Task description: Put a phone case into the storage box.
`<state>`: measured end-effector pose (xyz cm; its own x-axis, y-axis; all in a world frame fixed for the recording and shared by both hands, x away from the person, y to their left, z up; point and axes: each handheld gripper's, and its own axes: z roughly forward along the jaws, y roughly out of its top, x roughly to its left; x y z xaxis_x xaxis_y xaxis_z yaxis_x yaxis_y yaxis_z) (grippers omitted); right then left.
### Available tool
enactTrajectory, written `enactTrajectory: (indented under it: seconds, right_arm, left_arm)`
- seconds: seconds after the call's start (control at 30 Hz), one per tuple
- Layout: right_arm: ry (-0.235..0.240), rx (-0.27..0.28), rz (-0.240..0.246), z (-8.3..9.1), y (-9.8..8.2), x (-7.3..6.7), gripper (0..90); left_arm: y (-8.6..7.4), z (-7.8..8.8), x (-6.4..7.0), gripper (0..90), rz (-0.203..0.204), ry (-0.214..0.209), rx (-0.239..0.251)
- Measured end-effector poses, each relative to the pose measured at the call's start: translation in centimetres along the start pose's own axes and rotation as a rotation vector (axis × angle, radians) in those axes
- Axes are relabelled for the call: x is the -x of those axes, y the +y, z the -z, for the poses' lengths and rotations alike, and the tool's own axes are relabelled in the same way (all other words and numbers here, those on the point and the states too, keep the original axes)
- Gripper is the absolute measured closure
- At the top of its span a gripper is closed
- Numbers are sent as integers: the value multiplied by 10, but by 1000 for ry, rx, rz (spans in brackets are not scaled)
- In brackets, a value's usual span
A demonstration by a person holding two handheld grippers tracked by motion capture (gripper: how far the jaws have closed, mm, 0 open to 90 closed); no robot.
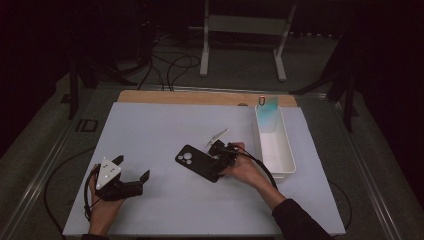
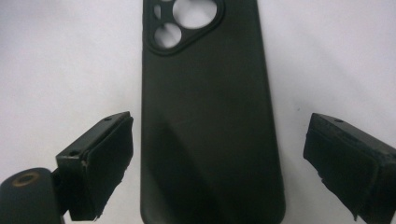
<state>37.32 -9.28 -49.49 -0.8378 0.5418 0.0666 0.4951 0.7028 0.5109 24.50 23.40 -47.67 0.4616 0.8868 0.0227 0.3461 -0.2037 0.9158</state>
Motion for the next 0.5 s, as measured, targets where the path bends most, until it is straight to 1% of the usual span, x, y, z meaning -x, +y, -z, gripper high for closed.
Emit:
enactTrajectory:
  seconds: [0.03, 0.07, 0.1, 0.17, 0.2, 0.23, 0.27, 0.3, 0.4, 0.43, 0.5]
  right_arm:
    - [1, -6, 2, -2, -1, 0, 84]
    - [2, -9, -13, -4, -1, -1, 84]
    - [1, -18, -3, -5, -2, 0, 84]
    - [3, -24, -8, -8, -3, -1, 84]
    - [5, -29, 5, -8, -4, -1, 84]
    - [4, -26, -6, -9, -4, -1, 84]
    - [5, -29, 7, -9, -4, -1, 84]
    - [-1, -31, -3, -10, -4, -2, 84]
    - [7, -41, -1, -12, -4, 0, 84]
    - [7, -40, -6, -12, -4, -1, 84]
    - [5, -47, 0, -14, -4, -2, 84]
  left_arm:
    - [0, 0, 0, 13, 1, 0, 1]
    - [0, 0, 0, 13, 1, 0, 1]
    - [0, 0, 0, 13, 1, 0, 0]
    - [0, 0, 0, 13, 1, 0, 0]
    - [0, 0, 0, 13, 0, 0, -1]
    - [0, 0, 0, 13, 0, 0, -1]
    - [0, 0, 0, 13, 0, 0, -2]
    - [0, 0, 0, 13, -1, 0, -3]
    - [0, 0, 0, 13, 0, -1, 0]
    - [0, 0, 0, 13, 0, 0, -1]
    - [0, 0, 0, 13, 0, -1, 0]
